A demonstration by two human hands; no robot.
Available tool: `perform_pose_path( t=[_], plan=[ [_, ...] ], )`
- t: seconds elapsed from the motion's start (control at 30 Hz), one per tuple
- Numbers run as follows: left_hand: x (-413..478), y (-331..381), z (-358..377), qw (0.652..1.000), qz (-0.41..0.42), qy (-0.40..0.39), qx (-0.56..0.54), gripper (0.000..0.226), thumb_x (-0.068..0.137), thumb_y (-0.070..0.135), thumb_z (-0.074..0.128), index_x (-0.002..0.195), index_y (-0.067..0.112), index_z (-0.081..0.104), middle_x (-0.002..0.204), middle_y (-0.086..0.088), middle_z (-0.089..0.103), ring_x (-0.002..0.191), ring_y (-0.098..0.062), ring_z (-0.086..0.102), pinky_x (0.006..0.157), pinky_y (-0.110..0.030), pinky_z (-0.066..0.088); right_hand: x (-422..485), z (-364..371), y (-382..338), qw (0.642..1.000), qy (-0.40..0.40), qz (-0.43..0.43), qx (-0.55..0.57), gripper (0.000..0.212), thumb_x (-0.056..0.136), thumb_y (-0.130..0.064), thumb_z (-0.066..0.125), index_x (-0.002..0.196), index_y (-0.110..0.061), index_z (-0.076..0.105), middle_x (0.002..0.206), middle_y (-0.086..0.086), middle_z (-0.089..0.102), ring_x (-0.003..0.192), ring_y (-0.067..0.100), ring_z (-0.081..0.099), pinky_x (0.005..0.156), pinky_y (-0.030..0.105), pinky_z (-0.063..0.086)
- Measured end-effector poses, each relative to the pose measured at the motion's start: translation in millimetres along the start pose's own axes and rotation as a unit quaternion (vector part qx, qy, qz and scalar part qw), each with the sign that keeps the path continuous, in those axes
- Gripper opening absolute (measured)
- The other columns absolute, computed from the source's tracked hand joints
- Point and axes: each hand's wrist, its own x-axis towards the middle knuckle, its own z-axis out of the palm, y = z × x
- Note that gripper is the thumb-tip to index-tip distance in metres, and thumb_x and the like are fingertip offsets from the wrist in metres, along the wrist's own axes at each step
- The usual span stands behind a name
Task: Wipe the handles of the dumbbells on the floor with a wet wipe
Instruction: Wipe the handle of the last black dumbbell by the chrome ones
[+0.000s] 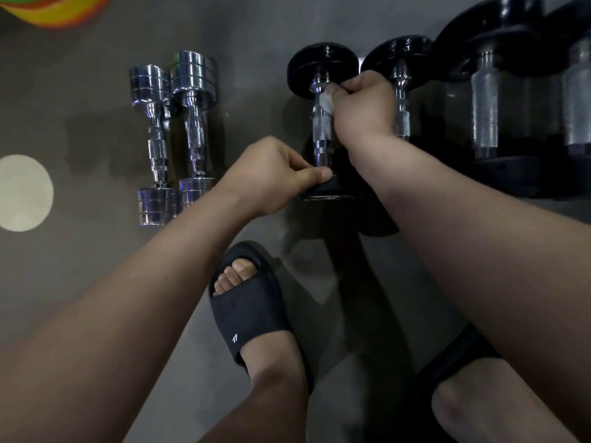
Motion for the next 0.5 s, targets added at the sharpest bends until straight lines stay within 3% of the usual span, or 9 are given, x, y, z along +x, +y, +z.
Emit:
perform_pose_path(
  t=[0.17, 0.27, 0.37, 0.43, 0.5],
  plan=[
    [3.2, -0.9, 2.1, 1.0, 0.011, 0.007, 0.013, 0.025, 0.086, 0.055, 0.072, 0.088, 0.032, 0.082, 0.067, 0.008, 0.073, 0.055, 0.002, 0.057, 0.054, -0.022, 0.041, -23.9, -2.5, 10.9, 0.997, -0.038, -0.064, -0.034, 0.014, 0.089, -0.026, 0.073, 0.091, -0.013, 0.067, 0.081, -0.008, 0.067, 0.08, 0.01, 0.066, 0.074, 0.025, 0.053],
    [3.8, 1.5, 5.2, 0.999, 0.014, 0.016, 0.032, 0.027, 0.087, 0.055, 0.071, 0.089, 0.031, 0.082, 0.067, 0.006, 0.072, 0.056, -0.001, 0.058, 0.054, -0.025, 0.044, -11.6, 0.8, 5.8, 0.994, -0.014, -0.078, -0.071, 0.017, 0.086, -0.027, 0.074, 0.078, -0.016, 0.064, 0.071, -0.009, 0.064, 0.072, 0.01, 0.063, 0.069, 0.029, 0.052],
    [3.5, 0.7, 7.5, 0.999, 0.016, 0.021, 0.038, 0.028, 0.087, 0.056, 0.07, 0.089, 0.031, 0.082, 0.07, 0.006, 0.074, 0.065, -0.004, 0.065, 0.057, -0.024, 0.048, 1.1, 2.8, 0.6, 0.999, -0.005, -0.023, -0.023, 0.032, 0.084, -0.035, 0.078, 0.065, -0.021, 0.056, 0.066, -0.003, 0.069, 0.063, 0.013, 0.065, 0.063, 0.03, 0.055],
    [2.7, -1.2, 7.4, 0.999, 0.017, 0.026, 0.028, 0.027, 0.087, 0.056, 0.07, 0.088, 0.032, 0.082, 0.063, 0.01, 0.07, 0.058, 0.001, 0.059, 0.052, -0.019, 0.04, 3.3, -0.6, 3.0, 0.999, -0.039, 0.034, 0.013, 0.032, 0.088, -0.035, 0.074, 0.067, -0.019, 0.056, 0.062, -0.003, 0.065, 0.054, 0.011, 0.058, 0.055, 0.025, 0.05],
    [1.6, -3.0, 7.0, 1.0, 0.011, 0.025, 0.007, 0.025, 0.088, 0.053, 0.071, 0.085, 0.031, 0.082, 0.048, 0.016, 0.059, 0.047, 0.006, 0.051, 0.045, -0.012, 0.031, 2.3, -5.3, 5.6, 0.991, -0.104, 0.078, 0.016, 0.028, 0.092, -0.034, 0.066, 0.072, -0.017, 0.06, 0.066, -0.001, 0.064, 0.056, 0.014, 0.056, 0.056, 0.026, 0.046]
  ],
)
